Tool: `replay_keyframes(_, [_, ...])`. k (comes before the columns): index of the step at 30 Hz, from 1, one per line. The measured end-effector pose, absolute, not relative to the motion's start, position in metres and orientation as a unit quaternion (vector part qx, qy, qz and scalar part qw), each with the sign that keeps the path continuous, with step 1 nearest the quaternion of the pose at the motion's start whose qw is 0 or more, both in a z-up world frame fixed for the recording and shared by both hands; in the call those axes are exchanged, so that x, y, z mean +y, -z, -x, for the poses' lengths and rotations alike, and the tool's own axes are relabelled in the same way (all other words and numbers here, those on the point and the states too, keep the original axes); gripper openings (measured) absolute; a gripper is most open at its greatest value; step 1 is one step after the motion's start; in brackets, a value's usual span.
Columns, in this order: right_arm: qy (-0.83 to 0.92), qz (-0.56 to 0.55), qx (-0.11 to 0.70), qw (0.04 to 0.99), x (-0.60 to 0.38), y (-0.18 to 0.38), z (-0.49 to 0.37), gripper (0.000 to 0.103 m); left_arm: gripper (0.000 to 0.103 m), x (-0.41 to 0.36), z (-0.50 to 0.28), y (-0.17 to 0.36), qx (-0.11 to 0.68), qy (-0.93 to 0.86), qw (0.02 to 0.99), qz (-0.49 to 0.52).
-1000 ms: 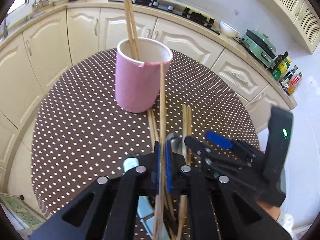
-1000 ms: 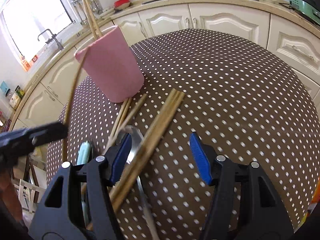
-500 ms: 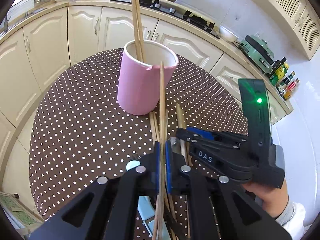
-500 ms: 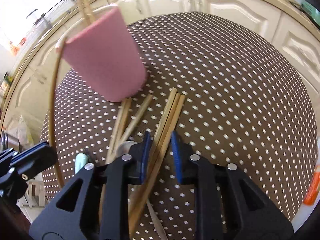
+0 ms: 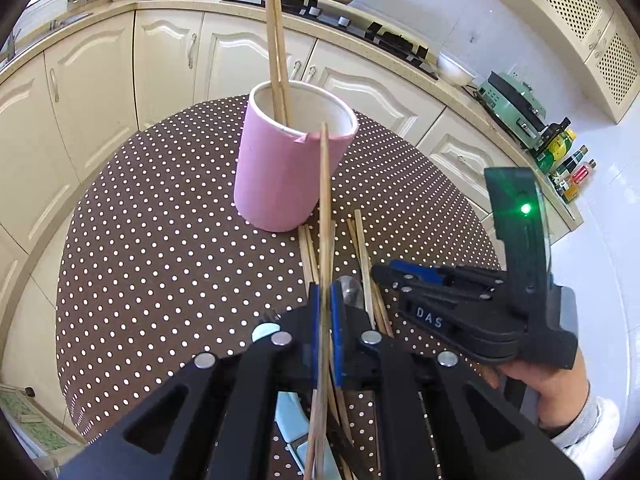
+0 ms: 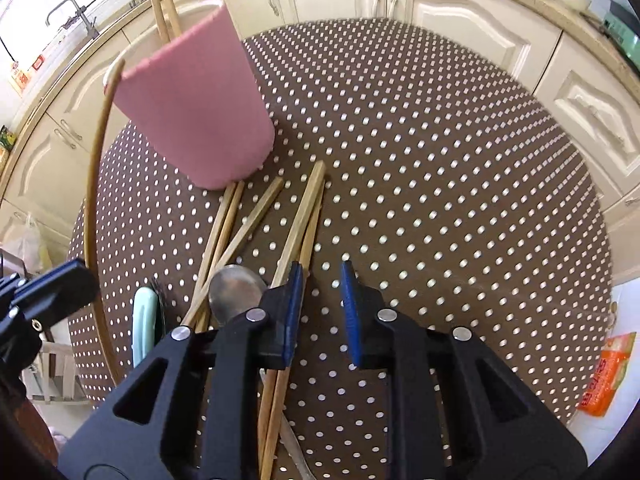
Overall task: Organize utensils
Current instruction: 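Lift the chopstick with the left tool toward the pink cup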
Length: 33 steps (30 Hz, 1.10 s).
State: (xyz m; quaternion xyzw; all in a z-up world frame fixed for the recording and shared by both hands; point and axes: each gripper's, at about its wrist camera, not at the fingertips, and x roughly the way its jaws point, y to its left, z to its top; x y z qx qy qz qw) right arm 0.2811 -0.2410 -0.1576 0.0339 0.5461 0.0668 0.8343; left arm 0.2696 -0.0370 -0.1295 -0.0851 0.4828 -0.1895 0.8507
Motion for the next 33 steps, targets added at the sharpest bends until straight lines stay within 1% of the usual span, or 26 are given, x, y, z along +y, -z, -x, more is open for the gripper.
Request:
replay_keyframes(4, [-0.061,-0.017,0.554,0.830,-0.233,0.161,-0.283,0.020,0.005,-0.038,-0.271,0.129,0.484,0.188,0.850,0.083])
replay_keyframes(6, [-0.053,0.004,0.555,0.830,-0.220,0.165,-0.288,0.016,0.005,-0.039,-0.272,0.129,0.485,0.188,0.850,0.083])
replay_keyframes(10, [-0.049,0.004,0.559,0.828,-0.216,0.166,-0.292,0.006,0.005,-0.040,-0.273,0.128,0.485,0.186,0.851,0.083])
replay_keyframes(17, [-0.063,-0.039,0.527,0.847,-0.247,0.156,-0.279,0.005,0.005,-0.042,-0.265,0.124,0.475,0.196,0.854,0.084])
replay_keyframes(25, [-0.113,-0.096,0.437,0.887,-0.277,0.111,-0.241,0.005,0.005,-0.042,-0.245,0.100,0.428,0.216,0.872,0.096])
replay_keyframes(33, [-0.159,-0.101,0.331,0.925,-0.276,0.048,-0.211,0.005,0.005,-0.048,-0.225,0.070,0.378,0.239,0.889,0.101])
